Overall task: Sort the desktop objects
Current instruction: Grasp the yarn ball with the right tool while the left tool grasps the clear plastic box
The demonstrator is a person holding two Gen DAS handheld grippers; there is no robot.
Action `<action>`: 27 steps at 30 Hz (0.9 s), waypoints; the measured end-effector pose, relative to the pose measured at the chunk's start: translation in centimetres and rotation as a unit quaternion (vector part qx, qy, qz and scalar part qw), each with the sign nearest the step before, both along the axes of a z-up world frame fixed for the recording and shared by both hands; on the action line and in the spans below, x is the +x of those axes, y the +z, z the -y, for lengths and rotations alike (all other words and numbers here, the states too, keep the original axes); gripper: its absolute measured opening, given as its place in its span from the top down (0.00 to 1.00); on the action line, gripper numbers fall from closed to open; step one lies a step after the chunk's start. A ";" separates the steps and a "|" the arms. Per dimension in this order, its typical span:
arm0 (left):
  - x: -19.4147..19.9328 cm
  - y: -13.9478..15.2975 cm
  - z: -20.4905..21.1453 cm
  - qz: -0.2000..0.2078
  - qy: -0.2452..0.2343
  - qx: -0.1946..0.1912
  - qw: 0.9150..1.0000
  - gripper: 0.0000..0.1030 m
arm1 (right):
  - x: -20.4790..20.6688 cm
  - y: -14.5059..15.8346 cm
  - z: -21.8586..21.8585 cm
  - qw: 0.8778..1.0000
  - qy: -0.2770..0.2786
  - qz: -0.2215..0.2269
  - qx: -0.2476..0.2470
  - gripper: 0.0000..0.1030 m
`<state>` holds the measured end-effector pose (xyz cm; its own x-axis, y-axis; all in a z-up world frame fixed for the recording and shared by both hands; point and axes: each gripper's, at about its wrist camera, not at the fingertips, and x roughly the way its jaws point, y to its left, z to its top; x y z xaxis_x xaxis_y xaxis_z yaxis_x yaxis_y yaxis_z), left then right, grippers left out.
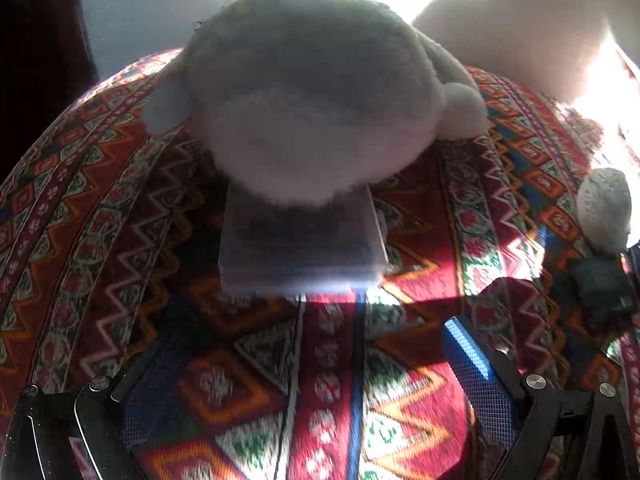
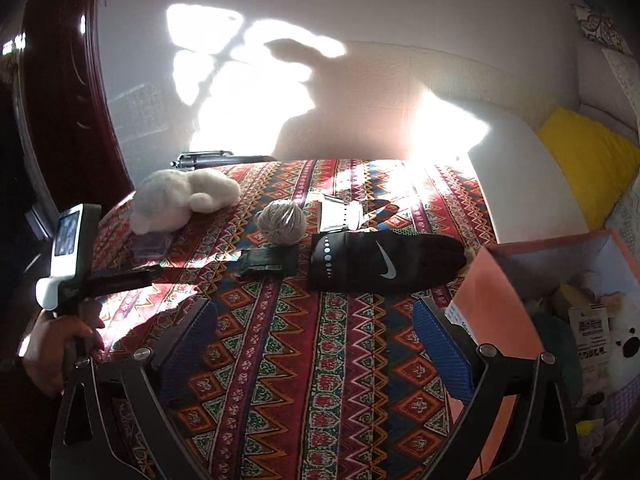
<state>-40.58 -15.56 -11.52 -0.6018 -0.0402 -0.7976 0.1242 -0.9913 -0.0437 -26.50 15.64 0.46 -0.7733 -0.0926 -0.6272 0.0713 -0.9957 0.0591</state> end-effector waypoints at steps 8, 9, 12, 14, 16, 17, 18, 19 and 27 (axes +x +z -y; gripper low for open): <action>-1.5 -0.2 1.6 -0.057 -0.004 0.060 0.997 0.23 | -10.7 -3.8 3.1 0.998 0.047 0.018 0.026 0.03; -1.2 -0.2 2.0 -0.065 -0.004 0.079 0.995 0.28 | -12.1 -4.3 3.5 0.998 0.052 0.020 0.032 0.03; -0.5 -0.4 3.1 -0.083 0.001 0.125 0.989 0.28 | -16.8 -5.9 4.4 0.997 0.058 0.031 0.029 0.03; -0.4 -0.4 2.6 -0.081 0.000 0.116 0.990 0.28 | -19.7 -7.0 4.6 0.998 0.055 0.043 0.006 0.03; -0.3 -0.4 2.4 -0.082 -0.002 0.115 0.990 0.29 | -18.2 -6.8 4.6 0.997 0.058 0.050 -0.006 0.13; -0.2 -0.3 2.4 -0.083 -0.003 0.116 0.990 0.29 | -17.5 -6.6 4.6 0.997 0.060 0.053 -0.011 0.34; 0.0 -0.3 2.3 -0.083 -0.004 0.119 0.989 0.29 | -16.8 -6.5 4.6 0.996 0.062 0.056 -0.017 0.35; 0.3 -0.2 2.2 -0.081 -0.006 0.119 0.990 0.29 | -16.1 -6.4 4.6 0.996 0.064 0.059 -0.023 0.35; 10.8 0.9 -2.0 -0.030 -0.054 0.092 0.994 0.29 | -10.3 -5.5 4.4 0.991 0.076 0.083 -0.070 0.35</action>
